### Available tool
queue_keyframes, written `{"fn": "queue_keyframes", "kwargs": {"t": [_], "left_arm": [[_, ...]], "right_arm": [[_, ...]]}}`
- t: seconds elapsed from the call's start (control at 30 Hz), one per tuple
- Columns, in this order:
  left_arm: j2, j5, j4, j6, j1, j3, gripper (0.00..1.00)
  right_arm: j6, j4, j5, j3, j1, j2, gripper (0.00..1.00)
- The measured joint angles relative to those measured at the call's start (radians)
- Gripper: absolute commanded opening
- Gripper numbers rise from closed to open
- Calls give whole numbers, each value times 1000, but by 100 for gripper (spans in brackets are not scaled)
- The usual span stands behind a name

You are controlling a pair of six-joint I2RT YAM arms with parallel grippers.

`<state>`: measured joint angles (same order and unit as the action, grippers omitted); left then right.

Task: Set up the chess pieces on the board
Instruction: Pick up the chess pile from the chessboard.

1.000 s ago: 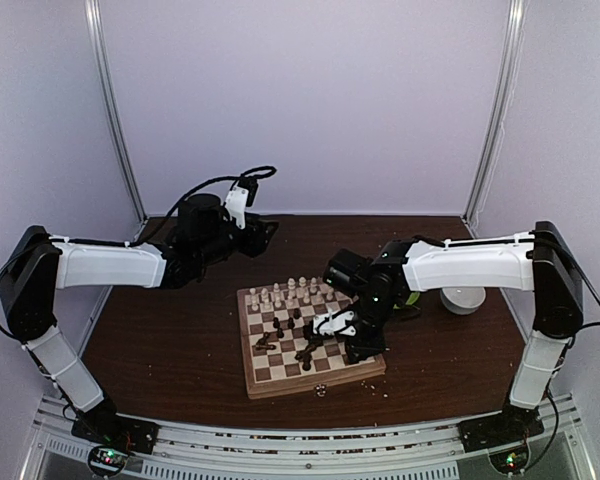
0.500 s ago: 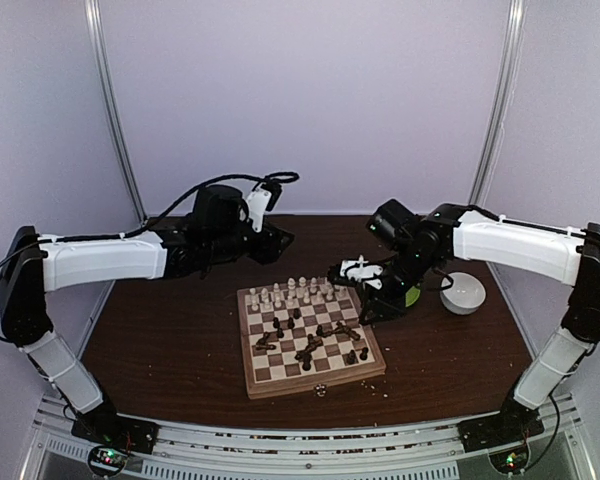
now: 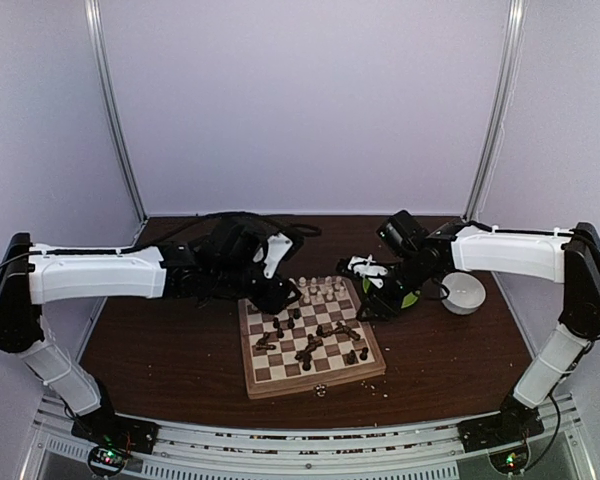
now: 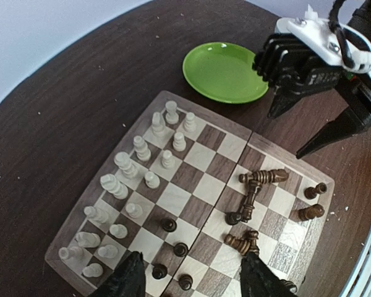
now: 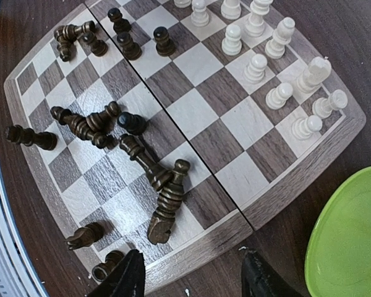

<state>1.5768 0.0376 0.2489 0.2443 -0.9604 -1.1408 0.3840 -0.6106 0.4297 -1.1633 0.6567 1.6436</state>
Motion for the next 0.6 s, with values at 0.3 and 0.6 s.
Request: {"fn": "queue_keyframes", "kwargs": {"t": [0.3,0.6], "left_arm": [[56,-3,-75,45,-23,66,98],[38,92,-134,111,-23,134,98]], "right_arm": [[-18,6,-3,20,0,45,52],[-16,0,-2,19,29,75,52]]}}
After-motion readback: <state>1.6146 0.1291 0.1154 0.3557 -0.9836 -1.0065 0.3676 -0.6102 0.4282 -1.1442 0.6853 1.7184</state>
